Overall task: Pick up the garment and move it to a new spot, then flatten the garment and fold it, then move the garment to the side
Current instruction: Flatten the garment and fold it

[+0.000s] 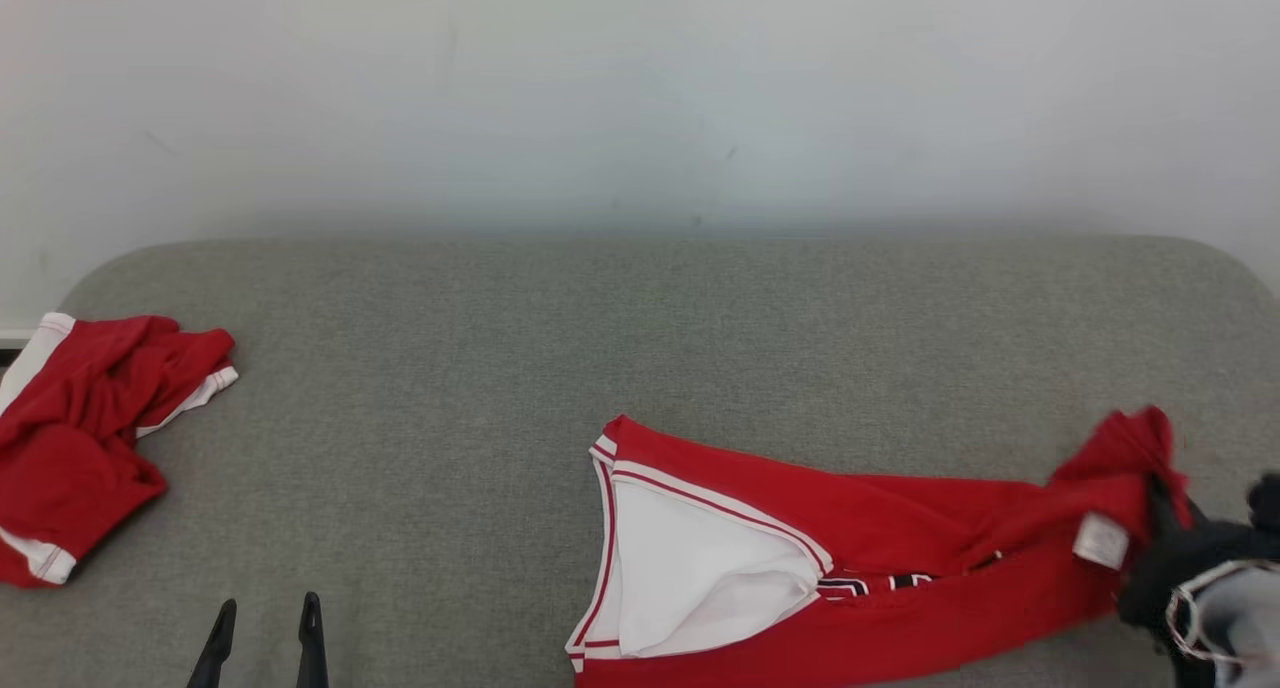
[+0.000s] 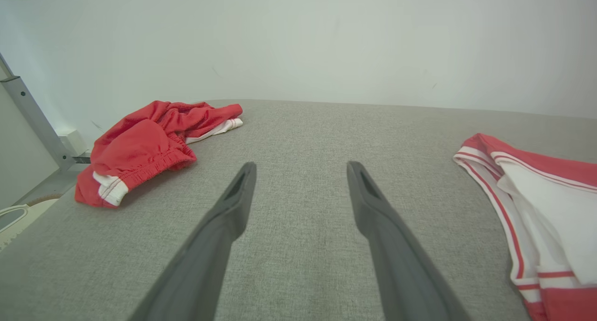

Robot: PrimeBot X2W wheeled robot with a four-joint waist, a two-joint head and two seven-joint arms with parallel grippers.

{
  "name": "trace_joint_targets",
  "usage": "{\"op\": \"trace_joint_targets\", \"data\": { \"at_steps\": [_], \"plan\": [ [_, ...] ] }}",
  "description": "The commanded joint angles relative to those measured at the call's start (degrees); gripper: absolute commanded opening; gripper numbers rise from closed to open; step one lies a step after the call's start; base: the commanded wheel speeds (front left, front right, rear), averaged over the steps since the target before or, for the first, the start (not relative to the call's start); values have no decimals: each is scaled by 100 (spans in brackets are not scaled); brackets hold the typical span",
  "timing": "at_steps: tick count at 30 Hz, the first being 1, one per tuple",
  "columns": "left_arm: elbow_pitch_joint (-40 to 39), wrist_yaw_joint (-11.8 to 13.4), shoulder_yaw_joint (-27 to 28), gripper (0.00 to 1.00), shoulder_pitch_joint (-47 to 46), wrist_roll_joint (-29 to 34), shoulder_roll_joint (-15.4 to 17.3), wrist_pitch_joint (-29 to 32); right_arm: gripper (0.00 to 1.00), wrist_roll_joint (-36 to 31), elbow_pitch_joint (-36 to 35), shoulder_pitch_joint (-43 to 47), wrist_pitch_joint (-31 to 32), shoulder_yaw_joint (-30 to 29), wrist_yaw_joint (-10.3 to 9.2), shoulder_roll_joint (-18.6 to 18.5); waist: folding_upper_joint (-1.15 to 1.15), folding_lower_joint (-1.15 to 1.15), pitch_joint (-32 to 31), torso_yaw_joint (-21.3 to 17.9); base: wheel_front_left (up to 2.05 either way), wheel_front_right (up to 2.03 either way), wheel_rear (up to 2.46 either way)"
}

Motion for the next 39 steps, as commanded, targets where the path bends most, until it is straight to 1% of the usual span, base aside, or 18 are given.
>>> {"op": "trace_joint_targets", "data": {
  "at_steps": [1,6,11,14,15,16,17,21,23,26,31,34,37,38,39],
  "plan": [
    [5,-13,31,100,83,72,-23,-16,0,187,-310,0,115,88,-16,96,0,0,6,-79,0,0,0],
    [23,-38,82,100,38,86,-45,-16,0,886,-1836,219,730,421,-16,234,0,0,-4,-141,0,0,0],
    [54,-94,42,100,-74,139,-64,-16,0,1469,-3278,549,1352,702,-15,460,0,0,3,-67,0,0,0],
    [82,-92,17,100,-139,170,-87,-16,0,1580,-3802,674,1571,843,-15,661,0,0,10,4,0,0,0],
    [97,-97,-1,100,-147,176,-93,-16,0,1587,-3911,710,1631,901,-15,773,0,0,10,38,0,0,0],
    [97,-97,-1,100,-147,176,-93,-16,0,1587,-3911,710,1631,901,-15,773,0,0,10,38,0,0,0],
    [104,-102,-3,100,-145,176,-95,-16,0,1613,-3999,728,1678,953,-15,906,0,0,9,59,0,0,0],
    [168,-139,-45,100,-214,189,-121,-16,0,1346,-3996,653,1708,1157,-15,1311,0,0,6,203,0,0,0],
    [211,-143,-84,100,-271,192,-139,-16,0,1203,-3880,567,1682,1246,-15,1551,0,0,11,295,0,0,0],
    [296,-173,-136,100,-331,198,-174,-16,0,1120,-3551,447,1647,1361,-15,1807,0,0,23,440,0,0,0],
    [433,-238,-281,100,-491,239,-238,-16,0,982,-2832,101,1398,1537,-15,2016,0,0,42,688,0,0,0],
    [512,-264,-322,100,-569,248,-274,-16,0,905,-2327,-95,1242,1659,-15,2064,0,0,62,793,0,0,0],
    [582,-287,-318,100,-630,233,-281,-16,0,1025,-1860,-206,1137,1797,-15,2084,0,0,71,829,0,0,0],
    [614,-278,-315,100,-631,230,-284,-16,16,1045,-1735,-244,1087,1861,-15,2090,0,0,70,833,0,0,0],
    [639,-284,-313,100,-643,228,-289,-16,88,1143,-1675,-267,1021,1915,-15,2089,0,0,70,836,0,0,0]
  ]
}}
